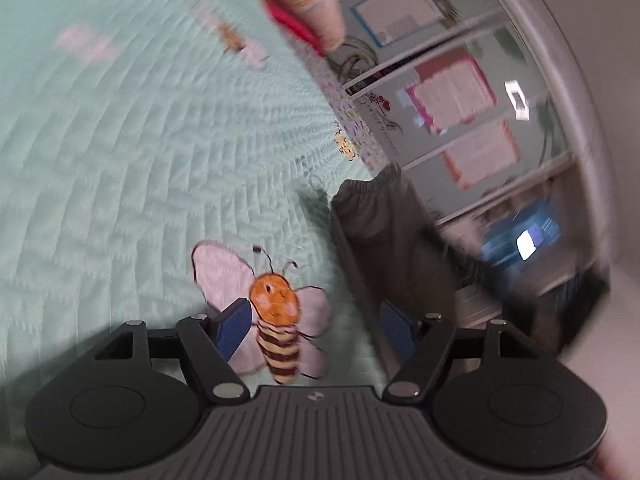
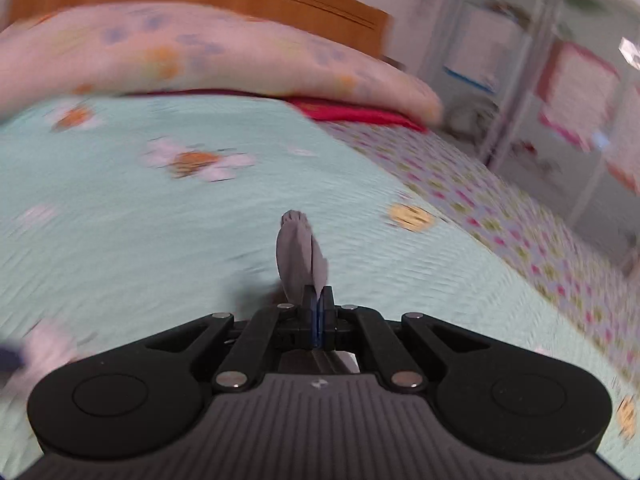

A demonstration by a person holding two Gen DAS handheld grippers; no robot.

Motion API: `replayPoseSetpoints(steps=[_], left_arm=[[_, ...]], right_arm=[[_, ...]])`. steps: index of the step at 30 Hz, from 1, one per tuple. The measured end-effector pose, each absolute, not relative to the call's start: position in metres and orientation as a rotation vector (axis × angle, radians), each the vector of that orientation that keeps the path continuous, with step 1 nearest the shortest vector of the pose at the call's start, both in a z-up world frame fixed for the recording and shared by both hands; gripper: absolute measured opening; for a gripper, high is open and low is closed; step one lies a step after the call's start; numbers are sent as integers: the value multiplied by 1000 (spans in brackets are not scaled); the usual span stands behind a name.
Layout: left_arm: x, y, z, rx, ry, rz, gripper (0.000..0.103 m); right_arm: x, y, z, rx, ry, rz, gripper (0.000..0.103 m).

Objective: Fold clothes

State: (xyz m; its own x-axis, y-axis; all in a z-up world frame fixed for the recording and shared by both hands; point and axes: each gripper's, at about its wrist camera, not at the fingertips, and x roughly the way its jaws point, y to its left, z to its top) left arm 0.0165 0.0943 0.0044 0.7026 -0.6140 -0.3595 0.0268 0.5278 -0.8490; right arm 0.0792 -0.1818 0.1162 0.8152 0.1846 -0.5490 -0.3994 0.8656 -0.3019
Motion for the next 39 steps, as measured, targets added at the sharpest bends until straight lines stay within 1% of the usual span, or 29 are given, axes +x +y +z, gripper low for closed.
replayPoseSetpoints(steps=[5,7,13,23,26,30,31,33,34,35,36,38,39], left_arm=[[17,98,2,-1030,712,-468,74],[18,95,0,-1073,731,-489,74],[24,77,-7,-1127,764,-507,74],[23,61,-26,-1310,781,-553,76],[23,60,-28,-1339,786,-546,76],[21,59,-27,-1330,780,-546,75],[20,58,-26,-1325,776,-550,72],[19,57,-27,-1306,787,-555,58],[20,56,-29,-1294,802,-553,37],[21,55,-30,-1276,816,-558,8],[23,53,-31,-1256,830,-564,0],[23,50,-30,-1222,840,-582,1],[23,49,-26,-1208,829,-599,1]], right_arm=[[6,-144,62,-573,557,368,0],[-8,-140,51,-554,558,357,0],[-21,-146,64,-423,518,334,0],[-43,-140,74,-396,506,392,0],[-50,-136,72,-423,503,394,0],[-63,-126,64,-529,484,411,0],[-67,-122,62,-561,478,417,0],[-73,-115,57,-614,469,426,0],[-76,-113,54,-627,470,427,0],[-78,-112,52,-631,473,424,0],[-79,-113,51,-625,476,411,0],[-83,-115,51,-602,483,375,0],[-85,-117,53,-581,493,355,4]])
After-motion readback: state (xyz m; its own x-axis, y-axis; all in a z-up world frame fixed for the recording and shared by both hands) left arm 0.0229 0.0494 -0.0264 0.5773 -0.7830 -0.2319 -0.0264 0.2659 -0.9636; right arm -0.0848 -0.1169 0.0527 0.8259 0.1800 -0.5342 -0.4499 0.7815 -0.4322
